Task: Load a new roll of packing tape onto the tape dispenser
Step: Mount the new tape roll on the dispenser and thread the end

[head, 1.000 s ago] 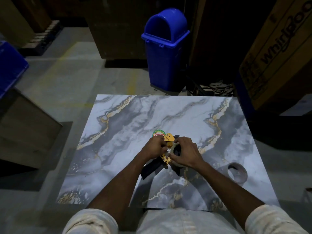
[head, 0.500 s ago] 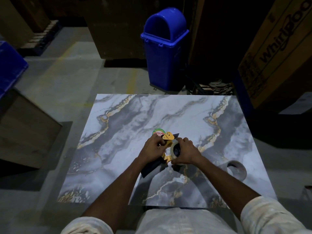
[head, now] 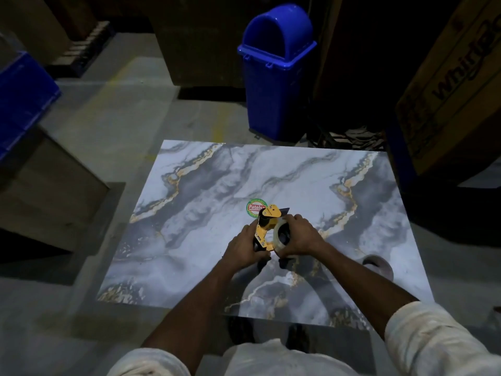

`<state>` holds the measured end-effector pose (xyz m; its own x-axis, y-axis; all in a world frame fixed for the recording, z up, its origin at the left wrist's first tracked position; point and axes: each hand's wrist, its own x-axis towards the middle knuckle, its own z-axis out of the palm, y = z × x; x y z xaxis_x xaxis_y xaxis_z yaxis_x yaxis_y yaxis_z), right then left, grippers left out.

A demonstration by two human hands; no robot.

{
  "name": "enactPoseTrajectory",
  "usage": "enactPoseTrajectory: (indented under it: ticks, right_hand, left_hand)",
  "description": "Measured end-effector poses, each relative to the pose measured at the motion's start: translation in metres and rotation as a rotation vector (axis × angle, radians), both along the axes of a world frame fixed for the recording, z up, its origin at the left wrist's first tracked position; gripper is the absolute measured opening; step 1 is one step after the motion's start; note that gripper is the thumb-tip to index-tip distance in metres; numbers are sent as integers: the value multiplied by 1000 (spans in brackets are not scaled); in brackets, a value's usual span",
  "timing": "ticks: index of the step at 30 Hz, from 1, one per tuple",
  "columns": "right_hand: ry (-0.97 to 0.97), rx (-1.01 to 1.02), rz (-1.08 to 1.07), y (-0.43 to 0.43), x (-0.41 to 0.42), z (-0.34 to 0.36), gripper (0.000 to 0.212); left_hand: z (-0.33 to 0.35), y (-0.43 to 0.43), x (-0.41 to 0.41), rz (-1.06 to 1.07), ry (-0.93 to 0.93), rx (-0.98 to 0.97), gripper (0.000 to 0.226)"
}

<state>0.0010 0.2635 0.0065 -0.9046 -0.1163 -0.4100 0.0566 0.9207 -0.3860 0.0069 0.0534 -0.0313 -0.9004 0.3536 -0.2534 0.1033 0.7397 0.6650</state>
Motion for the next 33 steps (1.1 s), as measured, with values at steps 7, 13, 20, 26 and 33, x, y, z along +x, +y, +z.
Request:
enactPoseTrajectory:
  ticks: [7, 13, 20, 26, 33]
  right_hand:
    - [80, -85, 118, 18, -10, 17, 114]
    - [112, -187, 210, 36, -24, 41, 118]
    - [115, -92, 448, 52, -31, 49, 119]
    - [134, -83, 606, 58, -43, 66, 128]
    - [215, -10, 665, 61, -42, 73, 117]
  left_hand:
    - [-2, 1, -11, -18, 5, -59, 103]
    - [1, 1, -19, -29, -55, -71, 111]
    - [46, 7, -31, 50, -59, 72, 85]
    - [81, 38, -22, 329, -591, 590, 21]
    - [58, 51, -12, 585, -625, 725, 35]
